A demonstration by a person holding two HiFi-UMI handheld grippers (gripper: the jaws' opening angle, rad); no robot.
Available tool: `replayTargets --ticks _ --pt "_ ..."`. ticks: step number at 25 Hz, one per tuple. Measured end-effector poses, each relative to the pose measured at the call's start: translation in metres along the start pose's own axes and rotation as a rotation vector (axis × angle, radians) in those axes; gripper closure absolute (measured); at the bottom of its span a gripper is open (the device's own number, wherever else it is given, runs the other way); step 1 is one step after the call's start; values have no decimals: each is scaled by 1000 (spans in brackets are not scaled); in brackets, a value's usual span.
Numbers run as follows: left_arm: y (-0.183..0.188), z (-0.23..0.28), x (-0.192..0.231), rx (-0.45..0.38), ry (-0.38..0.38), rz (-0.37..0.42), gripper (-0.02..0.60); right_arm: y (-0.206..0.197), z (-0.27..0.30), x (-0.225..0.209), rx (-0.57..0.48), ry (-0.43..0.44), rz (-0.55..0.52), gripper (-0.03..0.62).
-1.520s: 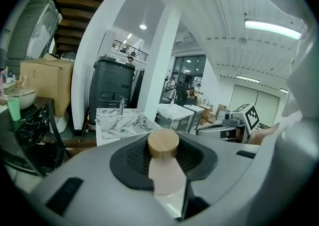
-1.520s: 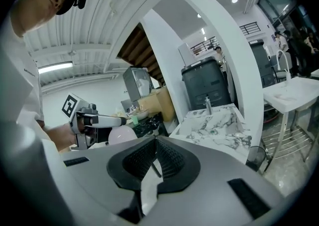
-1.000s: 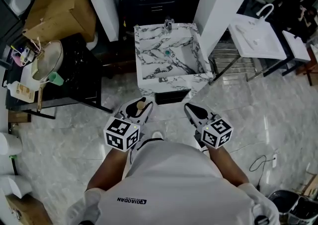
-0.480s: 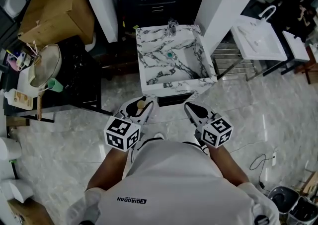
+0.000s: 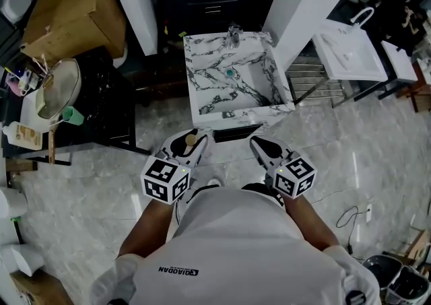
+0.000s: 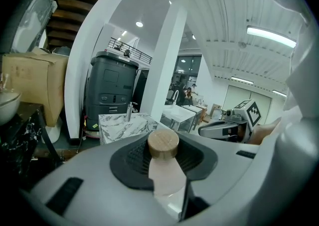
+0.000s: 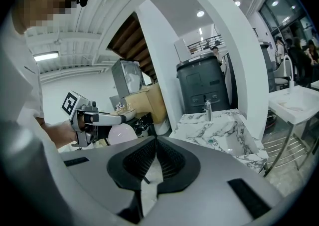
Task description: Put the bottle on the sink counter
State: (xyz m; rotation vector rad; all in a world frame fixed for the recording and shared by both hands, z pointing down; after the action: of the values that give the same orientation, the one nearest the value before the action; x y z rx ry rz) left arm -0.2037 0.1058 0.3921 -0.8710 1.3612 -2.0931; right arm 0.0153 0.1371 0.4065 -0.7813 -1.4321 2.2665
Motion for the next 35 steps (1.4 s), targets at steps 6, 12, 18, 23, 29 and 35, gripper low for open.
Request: replayTargets --ticks 6,12,18,23,29,35 --pt "-3 3 4 3 17 -3 454 0 3 -4 8 10 -3 553" --pt "-2 10 7 6 35 -2 454 3 14 -17 -1 32 2 553" --pt "10 29 16 6 74 -4 454 23 38 -38 -14 78 -21 553" --pt "26 60 30 13 100 4 454 41 57 -70 -18 103 -20 553" --pt "42 108 45 22 140 10 454 58 75 -118 -13 127 -9 553" --pt "53 145 57 38 187 17 454 72 89 -158 -11 160 -8 553"
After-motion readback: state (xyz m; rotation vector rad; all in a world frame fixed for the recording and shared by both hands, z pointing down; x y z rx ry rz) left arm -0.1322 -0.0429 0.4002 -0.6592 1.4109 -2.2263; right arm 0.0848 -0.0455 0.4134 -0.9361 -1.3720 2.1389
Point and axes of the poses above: the fingertips, and each gripper's own axes: z forward along the fingers, x to its left, y out of its top, the point moved 6 cm from there along -z, backward along the fingers, and after that the axes turned 2 degrees about -x, right-handed, at the moved point
